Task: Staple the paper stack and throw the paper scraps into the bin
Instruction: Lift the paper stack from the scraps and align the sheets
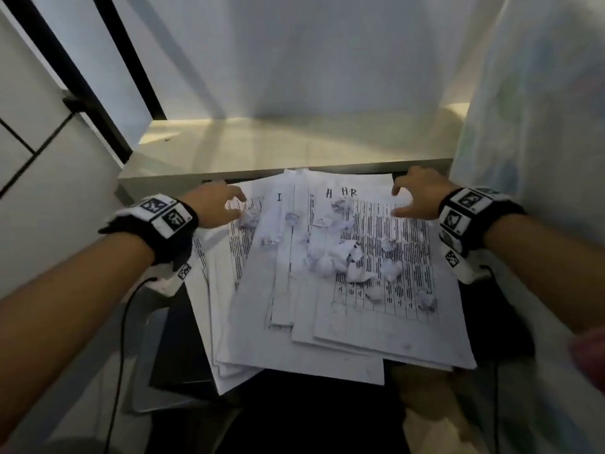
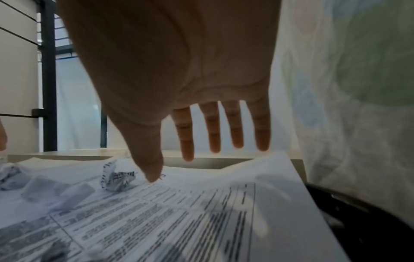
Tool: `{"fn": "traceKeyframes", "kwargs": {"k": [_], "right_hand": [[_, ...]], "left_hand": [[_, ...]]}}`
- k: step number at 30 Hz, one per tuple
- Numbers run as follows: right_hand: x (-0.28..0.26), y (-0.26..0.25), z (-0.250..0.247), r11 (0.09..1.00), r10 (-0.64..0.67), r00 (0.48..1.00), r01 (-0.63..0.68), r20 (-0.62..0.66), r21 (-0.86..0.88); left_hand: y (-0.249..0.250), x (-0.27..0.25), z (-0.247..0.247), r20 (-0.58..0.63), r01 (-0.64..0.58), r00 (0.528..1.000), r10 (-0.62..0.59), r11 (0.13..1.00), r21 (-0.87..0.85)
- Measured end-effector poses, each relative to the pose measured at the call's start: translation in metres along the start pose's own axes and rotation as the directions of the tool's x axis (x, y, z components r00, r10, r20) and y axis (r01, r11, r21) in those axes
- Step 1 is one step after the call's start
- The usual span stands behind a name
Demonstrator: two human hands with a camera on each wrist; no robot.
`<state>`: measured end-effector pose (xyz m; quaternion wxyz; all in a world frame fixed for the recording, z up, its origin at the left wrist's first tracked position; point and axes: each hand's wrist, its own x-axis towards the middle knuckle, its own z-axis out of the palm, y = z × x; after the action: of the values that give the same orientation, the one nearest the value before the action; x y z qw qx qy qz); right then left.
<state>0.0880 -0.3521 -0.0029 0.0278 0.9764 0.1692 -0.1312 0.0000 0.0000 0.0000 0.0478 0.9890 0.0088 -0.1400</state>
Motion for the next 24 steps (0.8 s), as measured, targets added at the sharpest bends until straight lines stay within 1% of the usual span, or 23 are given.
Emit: {"fn": "traceKeyframes", "kwargs": {"k": [3,4,6,8,10,12,14,15,17,19,21,24], "right_hand": [[-0.007,0.001,0.015,0.989,0.149,0.989,-0.148,0.011,-0.021],[-0.011,0.002,0.021,0.983,0.184,0.983,-0.184,0.023,-0.012],[-0.018,0.005,0.03,0.974,0.22,0.975,-0.222,0.034,0.039],[-0.024,0.008,0.032,0.973,0.218,0.975,-0.22,0.034,0.076],[-0.029,0.008,0.032,0.981,0.174,0.984,-0.176,0.03,0.085],[-0.033,0.004,0.032,0.989,0.124,0.991,-0.128,0.045,0.076],[-0.036,-0.001,0.032,0.994,0.085,0.995,-0.088,0.05,0.069],[-0.036,-0.004,0.032,0.996,0.067,0.996,-0.07,0.053,0.063],[-0.034,-0.01,0.032,0.997,0.036,0.997,-0.04,0.069,0.064],[-0.028,-0.016,0.033,0.998,0.015,0.996,-0.02,0.086,0.058],[-0.01,-0.015,0.043,1.0,-0.005,0.996,0.003,0.089,0.028],[0.008,-0.019,0.056,0.999,-0.049,0.993,0.049,0.106,0.005]], "left_hand": [[-0.009,0.002,0.013,-0.003,0.104,0.995,-0.104,0.994,0.03],[-0.012,-0.001,0.016,0.01,0.164,0.986,-0.165,0.986,0.016],[-0.017,-0.008,0.026,0.006,0.238,0.971,-0.238,0.971,-0.017],[-0.023,-0.015,0.034,-0.033,0.282,0.958,-0.286,0.956,-0.085],[-0.029,-0.021,0.042,-0.045,0.31,0.945,-0.323,0.932,-0.187],[-0.033,-0.027,0.049,0.009,0.385,0.92,-0.392,0.898,-0.213],[-0.038,-0.032,0.055,0.114,0.473,0.881,-0.459,0.851,-0.228],[-0.04,-0.032,0.057,0.151,0.488,0.873,-0.464,0.833,-0.261],[-0.039,-0.029,0.059,0.169,0.438,0.899,-0.405,0.817,-0.375],[-0.031,-0.029,0.057,0.15,0.384,0.923,-0.355,0.817,-0.431],[-0.023,-0.031,0.057,0.129,0.362,0.932,-0.34,0.832,-0.42],[-0.026,-0.034,0.06,0.094,0.342,0.939,-0.332,0.857,-0.385]]}}
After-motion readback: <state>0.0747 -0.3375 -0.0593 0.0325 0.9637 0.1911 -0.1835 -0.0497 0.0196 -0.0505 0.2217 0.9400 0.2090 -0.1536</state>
